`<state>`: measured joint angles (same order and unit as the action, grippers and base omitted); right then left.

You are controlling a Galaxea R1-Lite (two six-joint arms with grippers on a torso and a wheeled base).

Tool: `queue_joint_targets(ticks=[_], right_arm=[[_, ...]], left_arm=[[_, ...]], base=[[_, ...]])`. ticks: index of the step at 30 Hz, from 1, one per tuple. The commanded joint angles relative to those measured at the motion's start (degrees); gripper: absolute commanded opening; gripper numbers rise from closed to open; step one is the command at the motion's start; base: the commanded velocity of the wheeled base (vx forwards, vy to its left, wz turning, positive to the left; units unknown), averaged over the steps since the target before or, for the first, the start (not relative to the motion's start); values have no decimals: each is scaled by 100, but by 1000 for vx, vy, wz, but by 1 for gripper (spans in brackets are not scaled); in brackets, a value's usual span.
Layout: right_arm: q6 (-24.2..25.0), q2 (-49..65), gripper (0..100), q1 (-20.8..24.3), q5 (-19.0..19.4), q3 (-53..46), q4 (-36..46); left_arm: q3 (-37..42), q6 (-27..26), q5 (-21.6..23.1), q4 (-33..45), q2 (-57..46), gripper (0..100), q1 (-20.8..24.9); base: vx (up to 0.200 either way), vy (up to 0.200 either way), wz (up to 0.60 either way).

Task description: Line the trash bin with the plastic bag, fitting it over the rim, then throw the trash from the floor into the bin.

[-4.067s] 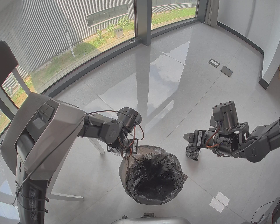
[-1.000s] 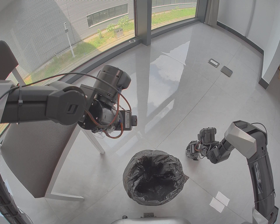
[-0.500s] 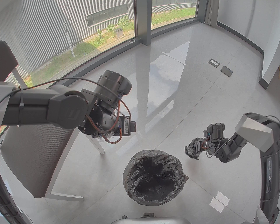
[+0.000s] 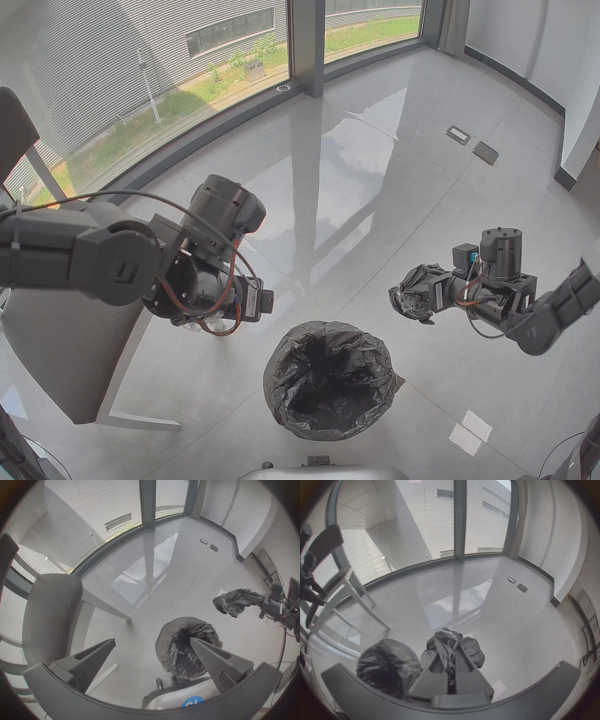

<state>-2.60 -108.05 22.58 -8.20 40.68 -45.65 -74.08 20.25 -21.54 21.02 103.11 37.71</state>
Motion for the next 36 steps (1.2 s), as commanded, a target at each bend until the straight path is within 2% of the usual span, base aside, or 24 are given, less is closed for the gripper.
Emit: queue_joint_targets(ticks=[1, 4, 5, 6, 8, 19, 27, 31, 36], right_arm=[[66, 873, 0, 704, 21, -719, -49], [189, 943, 0, 1135, 21, -1053, -190], [189, 943, 0, 1135, 21, -1053, -190], [348, 934, 0, 1495, 21, -1159, -295], [400, 926, 0, 1724, 21, -1159, -286], [409, 363, 0, 2524, 21, -1212, -269], [409, -331, 0, 2532, 196, -1132, -295], [400, -762, 0, 2313, 469, -1089, -330], [365, -1052, 0, 2110, 522, -869, -392]], left_arm=[[386, -109, -8, -27, -388, 100, 0], [395, -109, -8, -45, -388, 100, 9], [395, -109, -8, -45, -388, 100, 9], [395, -109, -8, -107, -379, 100, 9], [395, -109, -8, -133, -370, 100, 18], [395, -100, -8, -159, -379, 100, 18], [386, -126, -26, -317, -406, 100, 9], [386, -126, -52, -317, -458, 100, 9], [386, -126, -70, -317, -493, 100, 0]], base=[[0, 0, 0], [0, 0, 0], [0, 0, 0], [0, 0, 0], [0, 0, 0], [0, 0, 0], [0, 0, 0], [0, 0, 0], [0, 0, 0]])
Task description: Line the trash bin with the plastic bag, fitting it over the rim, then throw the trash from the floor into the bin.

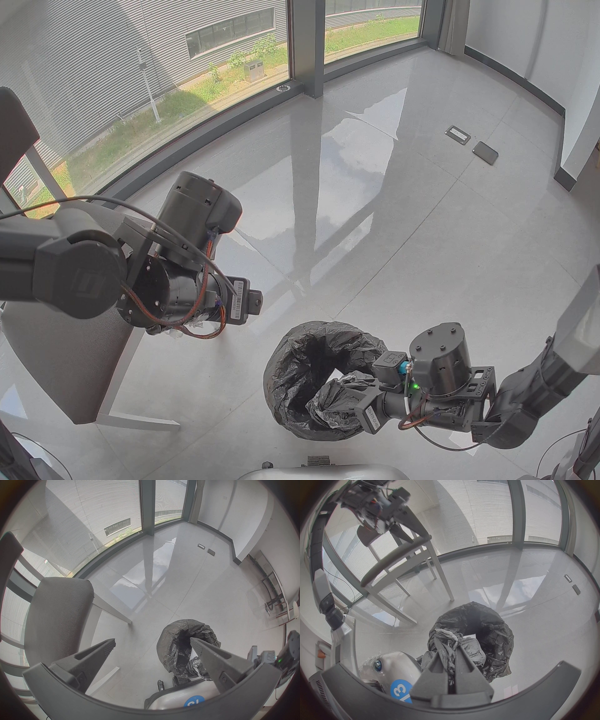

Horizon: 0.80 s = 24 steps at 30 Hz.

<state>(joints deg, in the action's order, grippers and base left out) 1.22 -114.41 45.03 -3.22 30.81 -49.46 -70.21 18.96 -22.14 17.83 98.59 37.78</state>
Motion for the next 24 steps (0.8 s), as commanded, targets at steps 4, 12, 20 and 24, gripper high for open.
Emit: queue_joint_targets(ticks=[4, 12, 20, 24], right_arm=[[-8, -679, 100, -284, 93, 374, -11], [1, -732, 100, -636, 67, 611, 24], [1, 261, 100, -1242, -285, 567, 164], [36, 797, 100, -1576, -654, 497, 349]], left_arm=[[-2, 3, -27, 1, -76, 100, -60], [-2, 3, -45, 1, -129, 100, -122], [-72, -182, -54, -333, -402, 100, -587], [-72, -498, -45, -597, -683, 100, -1027]], base=[[0, 0, 0], [0, 0, 0], [0, 0, 0], [0, 0, 0]])
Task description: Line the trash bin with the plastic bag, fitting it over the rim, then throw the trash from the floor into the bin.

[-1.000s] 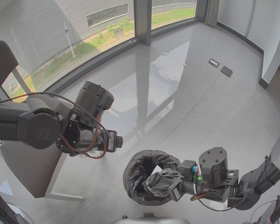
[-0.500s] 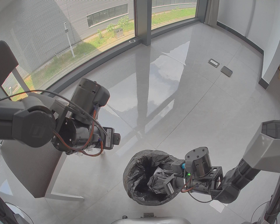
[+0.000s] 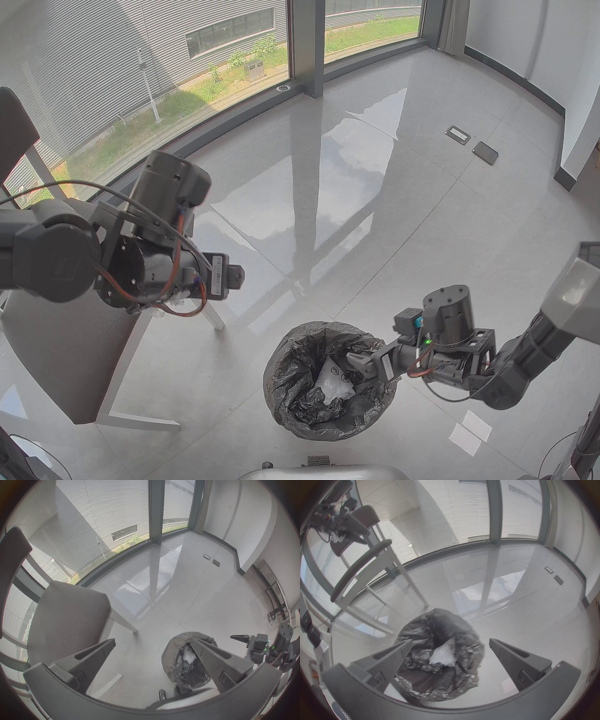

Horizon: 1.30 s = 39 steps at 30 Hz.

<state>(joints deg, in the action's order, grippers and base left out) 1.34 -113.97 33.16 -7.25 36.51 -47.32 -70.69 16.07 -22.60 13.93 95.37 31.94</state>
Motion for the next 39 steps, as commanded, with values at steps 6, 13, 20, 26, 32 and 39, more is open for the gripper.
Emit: queue_joint_targets(ticks=[6, 13, 20, 26, 32, 39], right_arm=[[-29, 2722, 100, -1145, -470, -215, 1173], [24, 4928, 100, -1558, -1182, -127, 3379], [-20, 7090, 100, -1901, -1287, -364, 4697], [-37, 8294, 100, -2261, -1287, -302, 5936], [-29, 9332, 100, -2745, -1270, -259, 7141], [24, 10351, 100, -2938, -1270, -109, 8582]], left_arm=[[47, -737, -16, -427, -1380, 100, -1462], [117, -1158, -614, 162, -2962, 100, -1946], [311, -1238, -631, 2254, -5107, 100, -2289], [302, -1238, -649, 3555, -6135, 100, -2728], [346, -1238, -640, 4706, -7049, 100, -2974], [636, -1238, -640, 5313, -7682, 100, -3203]], base=[[0, 0, 0], [0, 0, 0], [0, 0, 0], [0, 0, 0], [0, 0, 0], [0, 0, 0]])
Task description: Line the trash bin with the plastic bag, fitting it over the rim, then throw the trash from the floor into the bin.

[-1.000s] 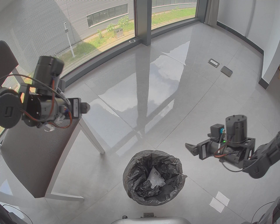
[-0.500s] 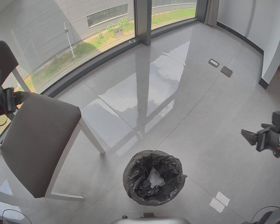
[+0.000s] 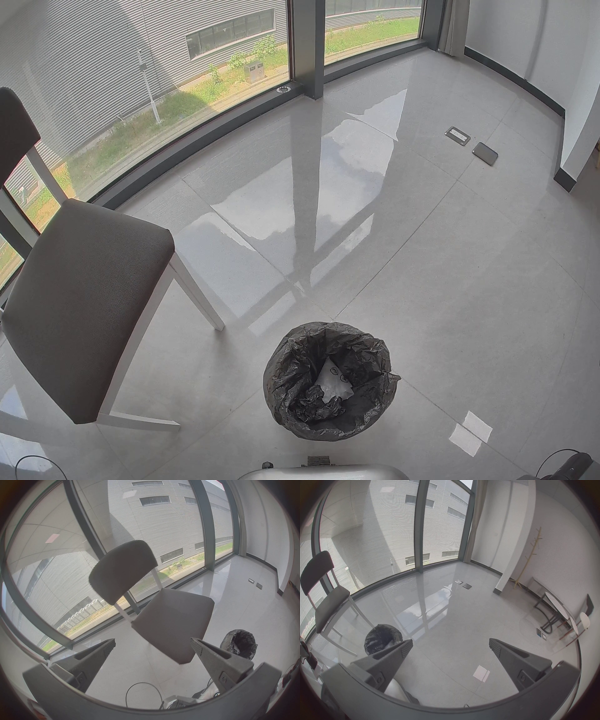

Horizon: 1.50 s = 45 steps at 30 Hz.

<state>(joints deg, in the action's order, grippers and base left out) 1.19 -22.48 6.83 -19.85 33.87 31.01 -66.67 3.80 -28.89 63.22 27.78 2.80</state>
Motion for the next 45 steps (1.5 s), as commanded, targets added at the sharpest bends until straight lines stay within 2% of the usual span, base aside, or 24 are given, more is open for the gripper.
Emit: queue_joint_targets(ticks=[1, 5, 10, 14, 17, 19, 20, 21, 22, 24, 25, 28, 30, 33, 36, 37, 39, 45], right_arm=[[56, 1246, 100, -305, -10, 199, 889], [127, 1501, 100, -331, -10, 173, 1214], [135, 1975, 100, -762, 7, 59, 1662], [329, 2160, 100, -727, 157, -99, 1777], [338, 2204, 100, -727, 236, -706, 994], [276, 2204, 100, -727, 271, -1497, -368], [135, 2204, 100, -727, 297, -2077, -1335], [135, 2204, 100, -727, 297, -2077, -1335], [-137, 2204, 100, -727, 464, -2789, -2495], [-207, 2204, 100, -727, 517, -2947, -2732], [-427, 2204, 100, -727, 789, -3387, -3593], [-515, 2204, 100, -727, 904, -3387, -3488], [-620, 2204, 100, -727, 930, -3387, -3488], [-541, 2204, 100, -727, 956, -3387, -3488], [-330, 2204, 100, -727, 1290, -3387, -3470], [-243, 2204, 100, -727, 1774, -3387, -3339], [-260, 2204, 100, -727, 1879, -3387, -3075], [-111, 2204, 100, -727, 1853, -3387, -3110]], left_arm=[[260, -11, -11, 410, -968, 100, -298], [330, -29, -11, 472, -1108, 100, -377], [321, -29, -2, 551, -1187, 100, -447], [365, -20, 103, 498, -1354, 100, -491], [532, -29, 340, 270, -1644, 100, -465], [743, -143, 499, -11, -1943, 100, -500], [884, -275, 516, -135, -2145, 100, -509], [884, -275, 516, -135, -2145, 100, -509], [1016, -354, 516, -135, -2383, 100, -474], [1042, -336, 516, -152, -2409, 100, -465], [1042, -380, 525, -302, -2392, 100, -465], [1077, -459, 534, -565, -2392, 100, -465], [1156, -732, 578, -767, -2409, 100, -465], [1279, -793, 613, -838, -2435, 100, -439], [1411, -793, 727, -873, -2444, 100, -430], [1517, -793, 833, -996, -2453, 100, -430], [1710, -793, 920, -1180, -2479, 100, -421], [2624, -855, 920, -1840, -2778, 100, -263]], base=[[0, 0, 0], [0, 0, 0], [0, 0, 0], [0, 0, 0], [0, 0, 0], [0, 0, 0], [0, 0, 0], [0, 0, 0], [0, 0, 0], [0, 0, 0], [0, 0, 0], [0, 0, 0], [0, 0, 0], [0, 0, 0], [0, 0, 0], [0, 0, 0], [0, 0, 0], [0, 0, 0]])
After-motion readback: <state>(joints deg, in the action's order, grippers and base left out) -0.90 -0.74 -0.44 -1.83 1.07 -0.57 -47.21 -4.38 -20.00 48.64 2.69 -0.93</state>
